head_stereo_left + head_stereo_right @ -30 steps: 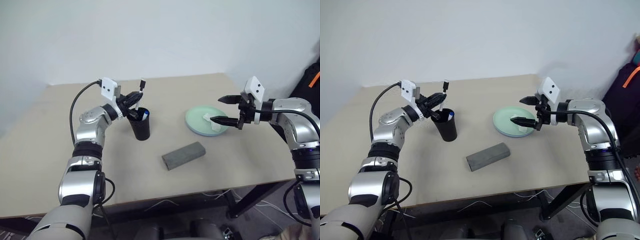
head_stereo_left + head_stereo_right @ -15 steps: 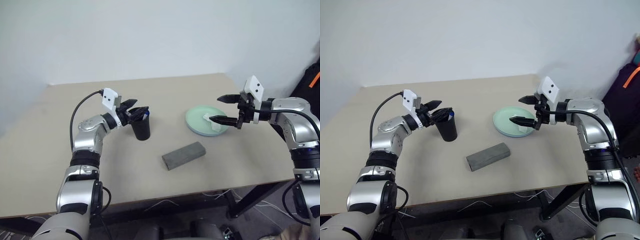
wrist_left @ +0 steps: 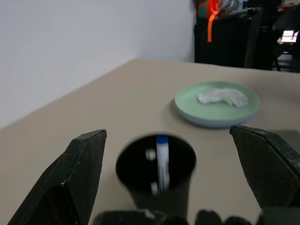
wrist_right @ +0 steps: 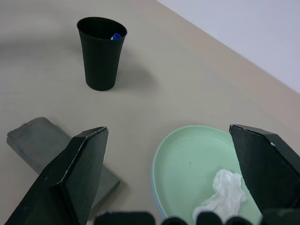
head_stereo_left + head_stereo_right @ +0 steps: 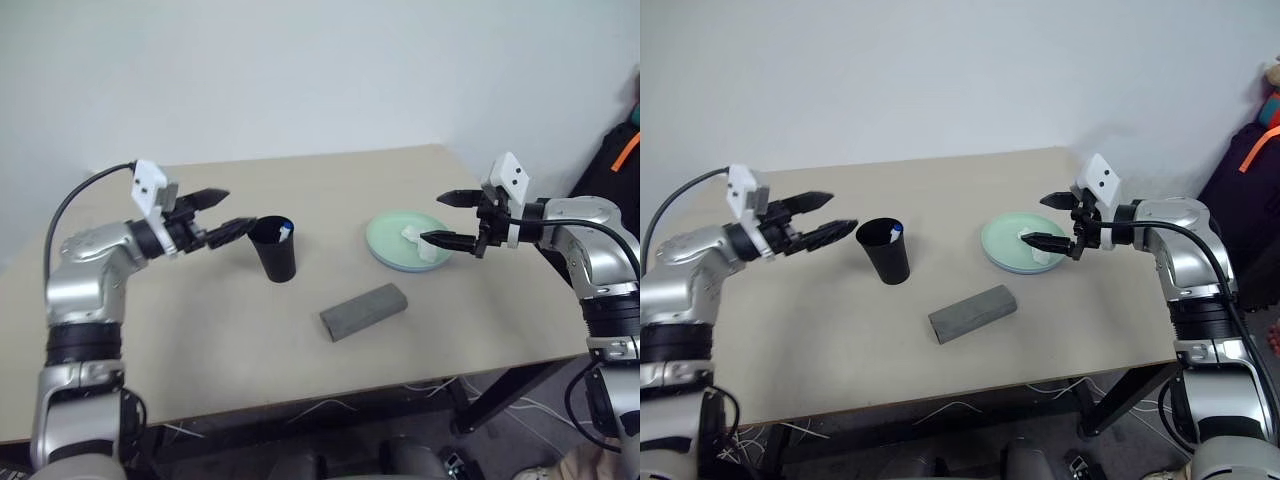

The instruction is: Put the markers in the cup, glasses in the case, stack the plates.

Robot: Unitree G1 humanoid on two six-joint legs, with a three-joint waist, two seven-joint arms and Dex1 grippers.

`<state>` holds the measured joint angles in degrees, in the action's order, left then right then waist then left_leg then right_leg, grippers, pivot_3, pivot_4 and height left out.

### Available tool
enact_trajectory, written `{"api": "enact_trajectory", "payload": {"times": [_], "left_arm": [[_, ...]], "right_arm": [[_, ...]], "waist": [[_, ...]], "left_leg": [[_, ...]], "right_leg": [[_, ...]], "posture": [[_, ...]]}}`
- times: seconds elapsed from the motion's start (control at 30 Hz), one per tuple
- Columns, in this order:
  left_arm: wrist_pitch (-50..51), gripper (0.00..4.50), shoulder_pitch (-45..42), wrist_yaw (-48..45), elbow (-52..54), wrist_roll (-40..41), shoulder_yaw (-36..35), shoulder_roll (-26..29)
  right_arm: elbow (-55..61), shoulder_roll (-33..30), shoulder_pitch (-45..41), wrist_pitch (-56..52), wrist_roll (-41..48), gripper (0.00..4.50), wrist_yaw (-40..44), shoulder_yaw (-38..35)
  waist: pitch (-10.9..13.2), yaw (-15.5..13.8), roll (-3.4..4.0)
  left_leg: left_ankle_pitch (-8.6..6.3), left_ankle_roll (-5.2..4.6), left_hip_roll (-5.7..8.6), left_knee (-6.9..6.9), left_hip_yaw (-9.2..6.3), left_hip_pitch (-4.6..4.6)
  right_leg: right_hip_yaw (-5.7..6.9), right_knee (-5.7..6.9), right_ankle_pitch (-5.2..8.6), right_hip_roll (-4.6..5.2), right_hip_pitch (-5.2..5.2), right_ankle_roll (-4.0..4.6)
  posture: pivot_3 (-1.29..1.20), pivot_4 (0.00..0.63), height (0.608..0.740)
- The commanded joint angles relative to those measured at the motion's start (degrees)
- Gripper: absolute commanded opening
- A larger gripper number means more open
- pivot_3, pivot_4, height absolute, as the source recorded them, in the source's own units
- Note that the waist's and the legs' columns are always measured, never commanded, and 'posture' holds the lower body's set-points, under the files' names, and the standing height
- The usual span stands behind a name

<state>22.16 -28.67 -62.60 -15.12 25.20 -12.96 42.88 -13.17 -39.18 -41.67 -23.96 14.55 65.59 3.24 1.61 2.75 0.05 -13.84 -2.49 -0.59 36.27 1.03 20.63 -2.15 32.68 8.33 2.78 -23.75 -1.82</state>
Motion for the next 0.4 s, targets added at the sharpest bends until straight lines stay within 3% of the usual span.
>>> {"api": "enact_trajectory", "payload": {"times": [0.03,0.4], "left_arm": [[3.13,4.48,3.16,2.28,8.06,3.54,-4.32,1.27],[8.83,4.48,20.33,13.63,22.68,8.71,-10.72,-4.36]], "right_arm": [[1.29,-0.18,-0.05,0.01,1.09,4.5,-0.71,-1.72],[7.48,-0.28,6.27,-5.73,5.34,4.5,-4.1,-4.91]], "waist": [[0.0,-0.28,-0.01],[-0.02,-0.15,-0.03]], "left_leg": [[0.0,0.0,0.0,0.02,0.01,-0.01],[-0.02,0.03,-0.02,-0.04,0.07,-0.05]], "right_leg": [[0.02,-0.02,0.0,0.03,0.03,0.01],[0.04,-0.02,0.02,0.09,0.05,0.0]], "posture": [[0.0,0.0,0.727],[0.0,0.0,0.727]]}}
